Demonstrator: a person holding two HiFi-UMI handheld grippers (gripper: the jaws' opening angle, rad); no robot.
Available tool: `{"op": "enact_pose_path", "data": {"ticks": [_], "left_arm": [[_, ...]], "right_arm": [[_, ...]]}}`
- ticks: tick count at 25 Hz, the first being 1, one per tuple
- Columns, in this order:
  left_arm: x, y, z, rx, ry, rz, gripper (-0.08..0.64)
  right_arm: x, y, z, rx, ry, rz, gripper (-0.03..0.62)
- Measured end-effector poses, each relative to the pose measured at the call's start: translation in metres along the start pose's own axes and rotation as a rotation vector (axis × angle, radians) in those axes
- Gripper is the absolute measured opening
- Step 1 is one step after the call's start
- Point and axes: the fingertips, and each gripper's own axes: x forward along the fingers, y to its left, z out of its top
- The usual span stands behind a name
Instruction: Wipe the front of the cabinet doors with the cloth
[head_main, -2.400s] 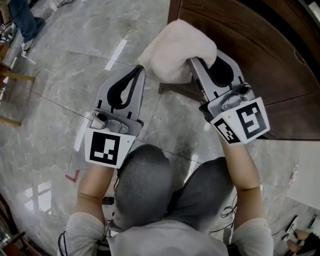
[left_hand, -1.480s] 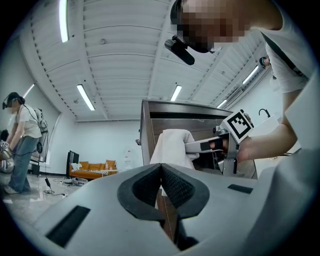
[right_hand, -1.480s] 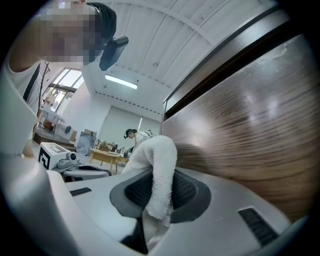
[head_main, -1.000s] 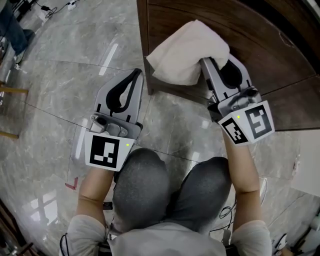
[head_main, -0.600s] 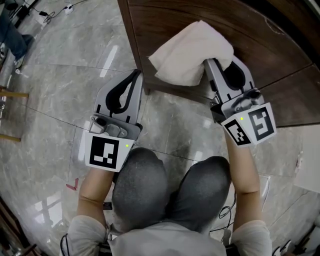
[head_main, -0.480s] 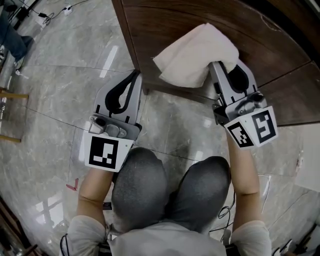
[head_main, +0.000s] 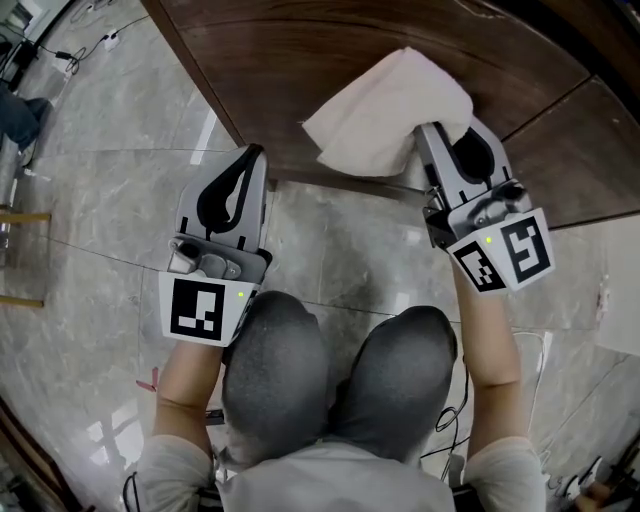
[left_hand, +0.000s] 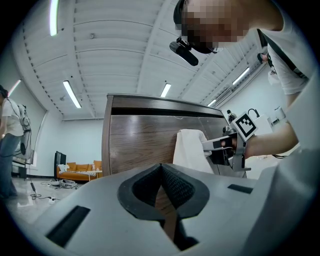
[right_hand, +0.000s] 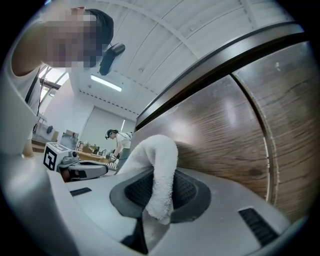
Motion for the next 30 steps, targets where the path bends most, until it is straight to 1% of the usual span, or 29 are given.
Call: {"op": "enact_pose_path", "data": {"ticks": [5, 10, 15, 19, 21, 26, 30], "left_arm": [[0.015, -0.027, 0.003, 0.006, -0.001, -0.018, 0.018], [0.023, -0.036, 0.004, 0.016, -0.023, -0.022, 0.018], [0.025, -0.045, -0.002, 0.008, 0.008, -0.032, 0.018], [0.025, -0.043, 0.008, 0.02, -0.024, -0.036, 0.018], [0.024, -0.044, 0.008, 0.02, -0.024, -0.039, 0.018], [0.035, -0.06, 0.008, 0.026, -0.012, -0.04, 0.018], [0.034, -0.066, 0.008, 0.025, -0.012, -0.041, 0.018]], "right_arm": [[-0.034, -0.027, -0.003, 0.006, 0.004, -0.037, 0.08], [-0.059, -0.05, -0.005, 0.02, 0.002, -0.081, 0.08], [-0.089, -0.074, -0.008, 0.016, 0.012, -0.141, 0.08], [-0.097, -0.075, -0.008, -0.021, 0.026, -0.169, 0.08], [-0.101, -0.077, -0.009, -0.028, 0.031, -0.182, 0.08], [-0.12, -0.096, -0.01, -0.036, 0.038, -0.209, 0.08], [-0.131, -0.098, -0.01, -0.033, 0.043, -0.226, 0.08]]}}
